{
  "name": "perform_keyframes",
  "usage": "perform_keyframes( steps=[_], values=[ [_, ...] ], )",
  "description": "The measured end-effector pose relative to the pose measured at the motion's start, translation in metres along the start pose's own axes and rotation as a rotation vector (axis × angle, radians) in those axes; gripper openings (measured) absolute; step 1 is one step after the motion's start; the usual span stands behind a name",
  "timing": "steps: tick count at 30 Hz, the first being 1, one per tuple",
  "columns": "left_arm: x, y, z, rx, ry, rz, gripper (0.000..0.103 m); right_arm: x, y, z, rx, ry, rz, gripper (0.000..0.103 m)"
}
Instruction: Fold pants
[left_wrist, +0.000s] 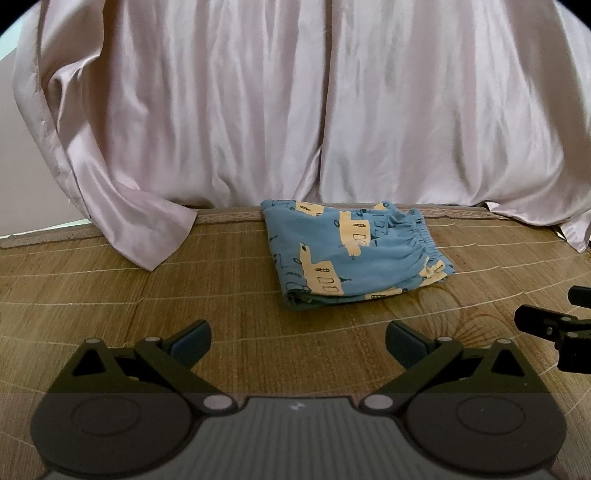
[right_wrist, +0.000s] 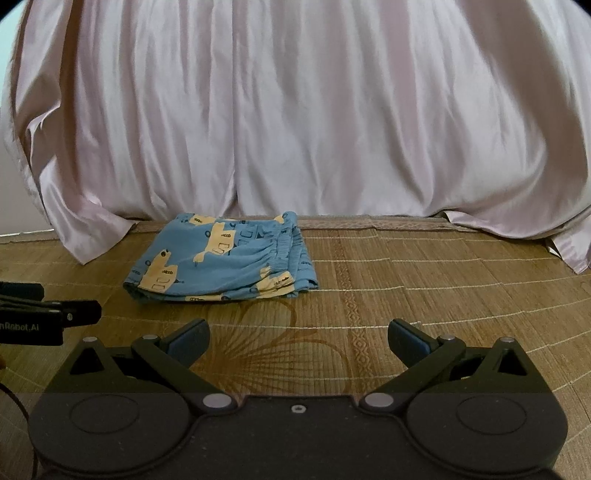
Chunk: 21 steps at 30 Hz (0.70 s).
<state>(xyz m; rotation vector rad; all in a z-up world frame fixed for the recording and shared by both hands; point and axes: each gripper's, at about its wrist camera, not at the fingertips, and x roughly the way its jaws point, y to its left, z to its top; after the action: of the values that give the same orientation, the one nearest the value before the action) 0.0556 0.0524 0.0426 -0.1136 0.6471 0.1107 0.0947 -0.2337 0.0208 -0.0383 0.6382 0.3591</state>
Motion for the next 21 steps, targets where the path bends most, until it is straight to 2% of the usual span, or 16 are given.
perform_keyframes(
  steps=[21],
  values=[
    [0.0003,-0.0019,0.0003,0.017,-0.004,0.008,0.103,0.0009,0.0005,-0.0006,0.006,0.007,-0.005,0.102]
  ],
)
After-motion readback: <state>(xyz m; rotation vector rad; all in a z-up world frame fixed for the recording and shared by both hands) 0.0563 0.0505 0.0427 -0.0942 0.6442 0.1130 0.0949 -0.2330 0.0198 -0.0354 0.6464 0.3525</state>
